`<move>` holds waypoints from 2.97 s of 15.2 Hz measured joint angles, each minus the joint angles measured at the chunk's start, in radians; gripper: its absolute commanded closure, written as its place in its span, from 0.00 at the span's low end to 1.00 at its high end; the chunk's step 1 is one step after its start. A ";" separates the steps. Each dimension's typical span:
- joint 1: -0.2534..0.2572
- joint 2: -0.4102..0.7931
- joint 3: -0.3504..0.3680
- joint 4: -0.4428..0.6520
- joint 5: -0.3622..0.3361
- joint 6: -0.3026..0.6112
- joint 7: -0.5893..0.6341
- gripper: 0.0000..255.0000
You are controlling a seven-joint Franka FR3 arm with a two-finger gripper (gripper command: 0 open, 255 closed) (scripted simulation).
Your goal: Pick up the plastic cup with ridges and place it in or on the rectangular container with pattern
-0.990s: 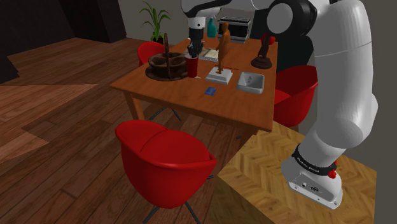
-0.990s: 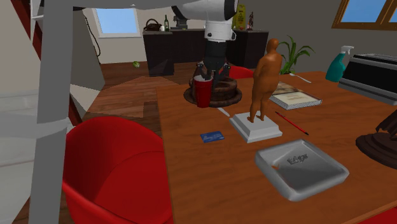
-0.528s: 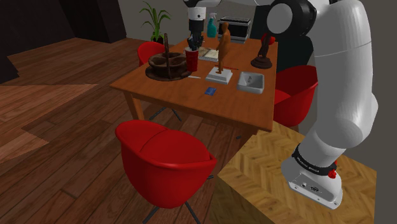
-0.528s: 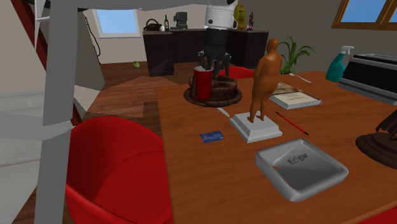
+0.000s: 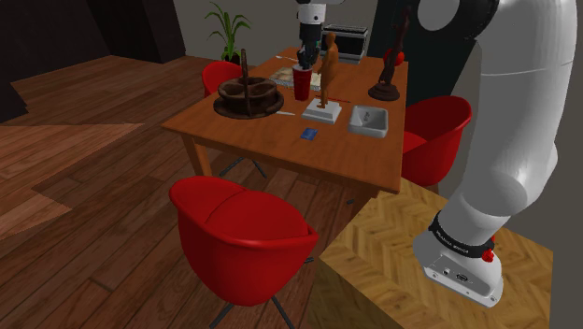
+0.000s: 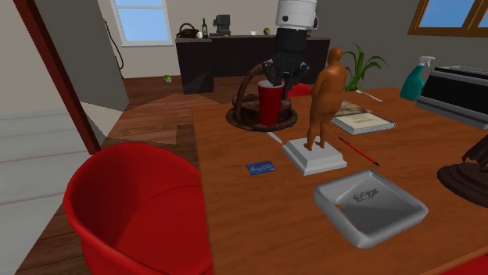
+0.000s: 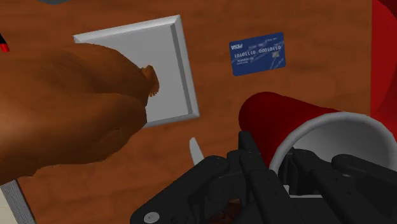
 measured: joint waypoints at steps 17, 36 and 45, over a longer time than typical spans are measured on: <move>-0.198 -0.218 -0.130 -0.269 -0.026 0.029 -0.333 1.00; -0.283 -0.204 -0.188 -0.415 -0.018 0.178 -0.493 1.00; -0.284 -0.177 -0.185 -0.465 -0.006 0.253 -0.503 1.00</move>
